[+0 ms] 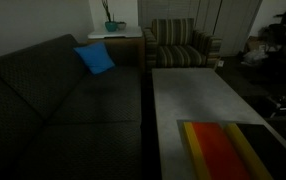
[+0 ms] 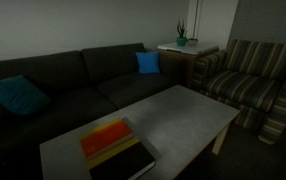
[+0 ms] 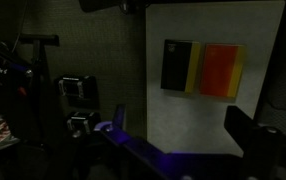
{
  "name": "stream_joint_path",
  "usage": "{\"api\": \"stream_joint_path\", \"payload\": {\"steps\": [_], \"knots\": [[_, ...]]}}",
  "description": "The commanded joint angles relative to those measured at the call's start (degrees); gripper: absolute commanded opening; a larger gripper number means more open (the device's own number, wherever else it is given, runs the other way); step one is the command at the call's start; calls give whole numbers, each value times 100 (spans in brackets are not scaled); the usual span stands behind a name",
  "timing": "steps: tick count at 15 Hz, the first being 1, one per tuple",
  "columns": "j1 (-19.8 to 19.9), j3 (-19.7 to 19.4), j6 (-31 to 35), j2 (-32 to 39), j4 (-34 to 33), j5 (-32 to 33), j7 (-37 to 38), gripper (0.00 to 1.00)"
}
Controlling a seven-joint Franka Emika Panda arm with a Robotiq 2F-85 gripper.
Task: Open the black book
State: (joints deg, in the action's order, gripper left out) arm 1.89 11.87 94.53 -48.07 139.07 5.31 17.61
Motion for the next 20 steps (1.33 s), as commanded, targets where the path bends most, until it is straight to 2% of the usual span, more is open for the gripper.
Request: {"api": "stream_joint_path", "payload": {"steps": [1,4,8,13,15,16,20], "knots": [[-66,-42,-20,19,-19,35,39,100],[-138,-68,117,16,49,63,-109,100],[-294,-294,851,192,309,84,-682,100],[-316,-689,1700,913,689,7,-1316,100],[-463,-1010,1751,1373,648,-409,-1683,100],[-315,-746,1616,929,710,-147,-1332,100],[-330,-778,1634,1036,689,-167,-1356,100]]}}
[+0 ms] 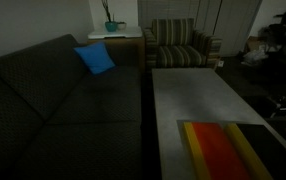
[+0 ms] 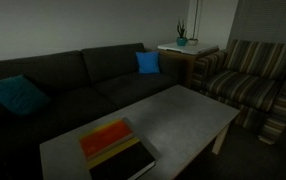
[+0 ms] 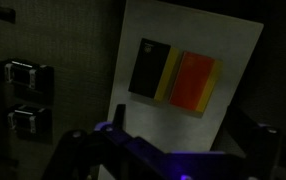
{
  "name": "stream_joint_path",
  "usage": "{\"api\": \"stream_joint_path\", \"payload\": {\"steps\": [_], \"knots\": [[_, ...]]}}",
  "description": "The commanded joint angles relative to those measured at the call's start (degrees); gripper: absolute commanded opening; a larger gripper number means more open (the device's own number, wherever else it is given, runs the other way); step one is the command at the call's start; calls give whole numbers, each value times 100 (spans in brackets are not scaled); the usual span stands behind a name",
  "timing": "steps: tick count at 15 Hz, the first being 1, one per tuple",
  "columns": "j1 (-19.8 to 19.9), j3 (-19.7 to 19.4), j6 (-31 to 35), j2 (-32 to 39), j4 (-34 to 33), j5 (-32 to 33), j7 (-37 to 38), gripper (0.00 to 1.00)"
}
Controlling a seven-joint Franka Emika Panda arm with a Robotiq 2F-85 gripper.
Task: Open the black book
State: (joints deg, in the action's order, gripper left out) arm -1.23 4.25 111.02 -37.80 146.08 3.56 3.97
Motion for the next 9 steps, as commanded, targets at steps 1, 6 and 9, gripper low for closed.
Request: {"api": "stream_joint_path", "payload": {"steps": [1,6,9], "knots": [[-21,-5,-18,-46,-13,9,16,100],[-97,-42,355,-33,173,-13,-124,100],[-232,-111,837,285,396,-302,-183,100]]}}
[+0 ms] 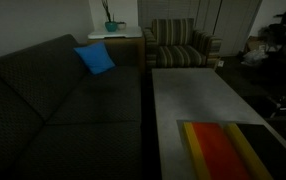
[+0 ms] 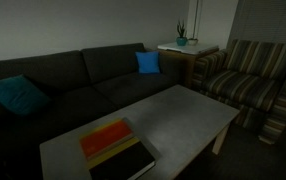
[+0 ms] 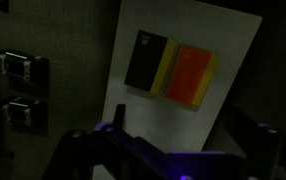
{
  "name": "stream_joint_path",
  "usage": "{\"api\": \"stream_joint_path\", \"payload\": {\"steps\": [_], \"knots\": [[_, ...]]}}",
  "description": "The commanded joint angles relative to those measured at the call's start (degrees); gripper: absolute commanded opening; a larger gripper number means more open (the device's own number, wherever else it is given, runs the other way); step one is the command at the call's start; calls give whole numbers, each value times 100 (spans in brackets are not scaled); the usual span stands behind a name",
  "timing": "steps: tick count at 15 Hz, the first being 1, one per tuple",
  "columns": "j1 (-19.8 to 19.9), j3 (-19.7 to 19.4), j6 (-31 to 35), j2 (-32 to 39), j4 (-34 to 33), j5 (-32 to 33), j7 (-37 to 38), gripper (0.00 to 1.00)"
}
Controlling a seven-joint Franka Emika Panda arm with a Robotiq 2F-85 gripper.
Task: Open the black book
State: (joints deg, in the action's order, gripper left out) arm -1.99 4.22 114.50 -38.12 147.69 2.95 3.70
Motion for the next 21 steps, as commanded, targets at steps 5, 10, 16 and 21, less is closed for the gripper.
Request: {"api": "stream_joint_path", "payload": {"steps": [5,10,16,21], "knots": [[-565,-425,1275,1540,475,-1183,-906,100],[-385,-200,1079,1090,502,-905,-538,100],[-325,22,1622,1123,552,-644,-324,100],[-351,-84,2085,2487,334,-565,-560,100]]}}
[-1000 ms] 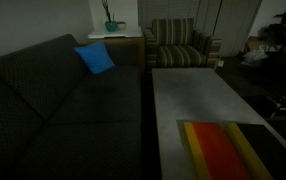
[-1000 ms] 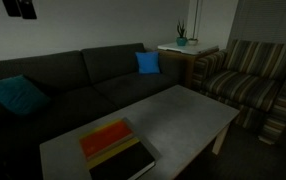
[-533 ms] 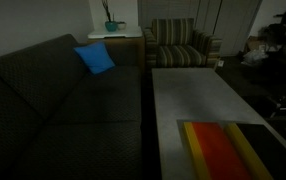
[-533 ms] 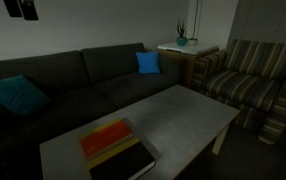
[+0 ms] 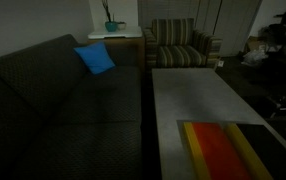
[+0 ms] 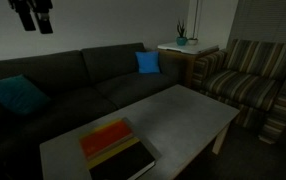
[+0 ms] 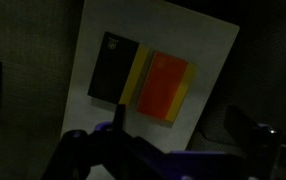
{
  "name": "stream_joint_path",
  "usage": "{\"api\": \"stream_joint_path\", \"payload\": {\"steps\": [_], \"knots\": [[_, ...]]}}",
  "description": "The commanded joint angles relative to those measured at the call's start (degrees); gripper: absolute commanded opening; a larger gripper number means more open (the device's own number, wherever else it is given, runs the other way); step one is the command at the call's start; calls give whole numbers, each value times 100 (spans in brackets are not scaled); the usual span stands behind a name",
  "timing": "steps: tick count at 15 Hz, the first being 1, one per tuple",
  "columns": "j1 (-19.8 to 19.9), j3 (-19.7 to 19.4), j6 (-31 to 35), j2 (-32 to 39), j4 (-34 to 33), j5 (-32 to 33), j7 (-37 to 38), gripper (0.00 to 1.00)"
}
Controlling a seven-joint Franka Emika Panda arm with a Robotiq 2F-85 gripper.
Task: Open the black book
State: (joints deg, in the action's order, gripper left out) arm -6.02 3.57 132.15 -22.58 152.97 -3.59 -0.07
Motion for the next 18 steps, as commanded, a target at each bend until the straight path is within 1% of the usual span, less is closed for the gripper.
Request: {"api": "stream_joint_path", "payload": {"steps": [1,2,3,4,5,6,7,8,12,13,15,16,18], "knots": [[32,-98,485,1264,-265,-13,-364,100],[48,-163,739,1642,-324,-54,-556,100],[74,-324,1048,1990,-339,-259,-911,100],[139,-370,1088,2328,-442,-344,-946,100],[186,-441,1105,2695,-587,-577,-1147,100],[136,-254,985,1918,-199,-300,-744,100],[195,-289,1036,2189,-275,-327,-833,100],[208,-282,1043,2271,-312,-319,-827,100],[165,-215,1028,2064,-307,-324,-765,100],[130,-196,1022,2084,-293,-445,-958,100],[182,-228,1216,2600,-494,-459,-1164,100],[247,-268,1258,2841,-604,-352,-1083,100],[387,-345,1640,3509,-901,-213,-1253,100]]}}
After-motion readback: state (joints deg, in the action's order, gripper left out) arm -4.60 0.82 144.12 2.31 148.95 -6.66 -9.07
